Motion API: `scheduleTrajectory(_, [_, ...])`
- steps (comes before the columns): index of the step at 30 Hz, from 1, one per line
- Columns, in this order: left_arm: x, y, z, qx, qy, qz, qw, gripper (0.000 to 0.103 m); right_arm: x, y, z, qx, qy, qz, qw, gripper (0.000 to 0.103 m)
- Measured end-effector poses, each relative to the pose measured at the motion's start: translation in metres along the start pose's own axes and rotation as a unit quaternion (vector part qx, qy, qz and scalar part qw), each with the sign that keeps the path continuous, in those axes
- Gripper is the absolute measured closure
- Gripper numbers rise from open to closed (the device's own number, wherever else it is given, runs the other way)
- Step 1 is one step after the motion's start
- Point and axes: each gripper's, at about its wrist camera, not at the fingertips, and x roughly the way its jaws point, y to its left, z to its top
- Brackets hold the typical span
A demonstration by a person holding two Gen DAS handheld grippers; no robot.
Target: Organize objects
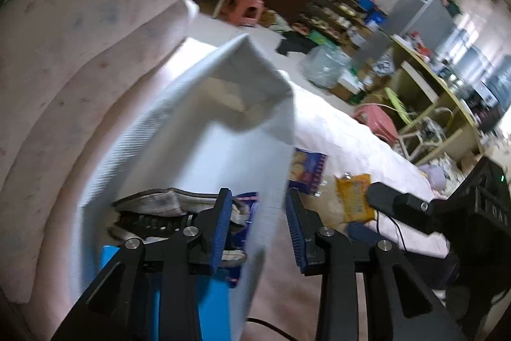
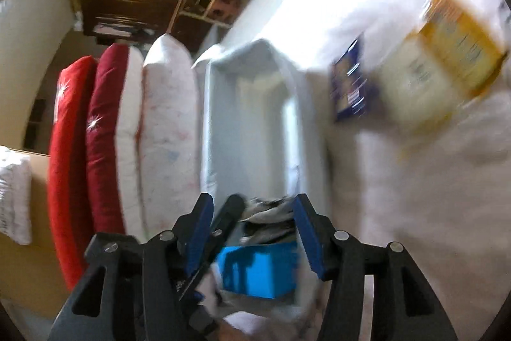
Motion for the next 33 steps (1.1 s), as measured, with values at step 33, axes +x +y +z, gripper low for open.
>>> scheduleTrajectory(33, [0.077, -0.089, -0.063, 0.161, 0.125, -0.018, 0.9788, 0.062, -0.043, -0.099, 0.035, -0.015, -0.03, -0.236, 0.971, 0.051])
